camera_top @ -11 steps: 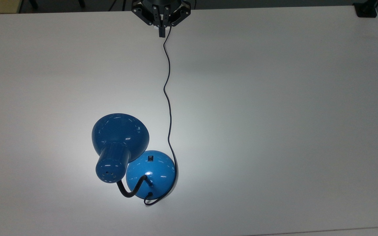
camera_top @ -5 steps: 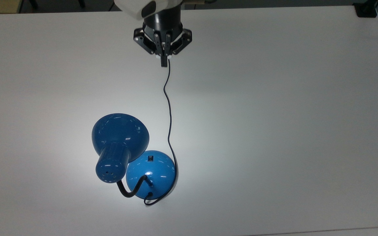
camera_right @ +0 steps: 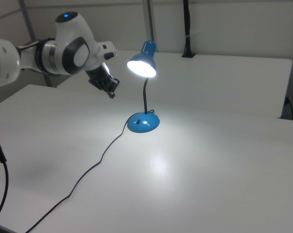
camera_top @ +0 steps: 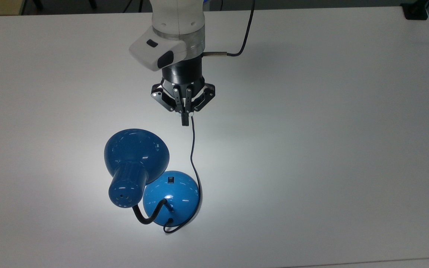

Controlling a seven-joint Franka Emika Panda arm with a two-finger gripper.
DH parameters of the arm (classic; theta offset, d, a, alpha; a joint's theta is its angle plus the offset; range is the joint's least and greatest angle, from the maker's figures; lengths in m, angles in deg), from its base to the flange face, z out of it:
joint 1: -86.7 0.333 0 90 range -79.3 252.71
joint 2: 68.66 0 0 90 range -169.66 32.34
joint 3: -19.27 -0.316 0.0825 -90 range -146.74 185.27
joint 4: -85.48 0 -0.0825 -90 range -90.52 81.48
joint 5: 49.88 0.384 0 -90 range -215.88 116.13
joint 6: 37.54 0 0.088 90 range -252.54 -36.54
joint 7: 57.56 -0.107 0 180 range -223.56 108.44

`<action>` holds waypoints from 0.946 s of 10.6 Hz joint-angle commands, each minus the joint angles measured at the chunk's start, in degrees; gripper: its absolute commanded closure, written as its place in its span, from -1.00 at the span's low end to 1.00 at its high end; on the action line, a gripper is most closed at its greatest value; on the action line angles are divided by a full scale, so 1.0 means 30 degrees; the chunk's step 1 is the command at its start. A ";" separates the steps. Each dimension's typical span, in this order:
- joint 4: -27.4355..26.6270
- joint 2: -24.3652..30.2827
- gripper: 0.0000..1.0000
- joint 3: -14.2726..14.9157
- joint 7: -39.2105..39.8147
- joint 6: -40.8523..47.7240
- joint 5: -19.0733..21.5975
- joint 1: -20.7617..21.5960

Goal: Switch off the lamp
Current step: 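Move the gripper toward the blue lamp's round base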

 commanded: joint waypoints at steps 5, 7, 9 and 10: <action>-0.0143 -0.3196 1.00 0.0119 0.2121 -0.4900 -0.0245 -0.0731; -0.0231 -0.3870 1.00 0.0119 0.2121 -0.6249 -0.0363 -0.0935; -0.0231 -0.4603 1.00 0.0119 0.2121 -0.7742 -0.0481 -0.1023; -0.0202 -0.4781 1.00 0.0119 0.2121 -0.7923 -0.0481 -0.1082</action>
